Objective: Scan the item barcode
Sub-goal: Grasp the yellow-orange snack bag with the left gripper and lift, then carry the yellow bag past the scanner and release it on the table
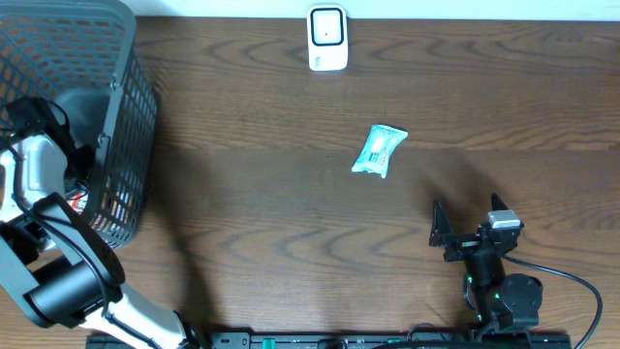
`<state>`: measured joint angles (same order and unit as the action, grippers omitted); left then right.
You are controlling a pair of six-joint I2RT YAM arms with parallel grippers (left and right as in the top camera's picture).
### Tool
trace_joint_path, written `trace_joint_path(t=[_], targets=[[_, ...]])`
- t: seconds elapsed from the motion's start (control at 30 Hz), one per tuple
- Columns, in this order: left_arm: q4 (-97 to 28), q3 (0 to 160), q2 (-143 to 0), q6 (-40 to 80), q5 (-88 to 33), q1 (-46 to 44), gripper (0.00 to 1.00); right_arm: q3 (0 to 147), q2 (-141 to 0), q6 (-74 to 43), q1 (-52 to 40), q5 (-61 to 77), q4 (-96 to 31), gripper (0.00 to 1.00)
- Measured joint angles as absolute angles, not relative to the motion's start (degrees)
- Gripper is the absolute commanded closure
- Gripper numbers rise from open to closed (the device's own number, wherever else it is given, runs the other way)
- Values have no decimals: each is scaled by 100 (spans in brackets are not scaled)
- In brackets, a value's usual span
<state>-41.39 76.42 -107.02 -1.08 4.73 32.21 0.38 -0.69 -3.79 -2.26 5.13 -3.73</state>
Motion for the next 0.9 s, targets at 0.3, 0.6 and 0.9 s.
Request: trace_joint_path(t=[0.3, 0.6, 0.9], targets=[[-3557, 7695, -8823, 799, 432, 3221, 93, 38, -69, -379, -226, 513, -375, 1], [-2729, 7863, -6436, 1874, 344, 3221, 93, 38, -69, -379, -226, 513, -375, 1], [-1457, 7870, -5487, 3159, -1157, 2405, 92, 38, -69, -379, -226, 513, -375, 1]])
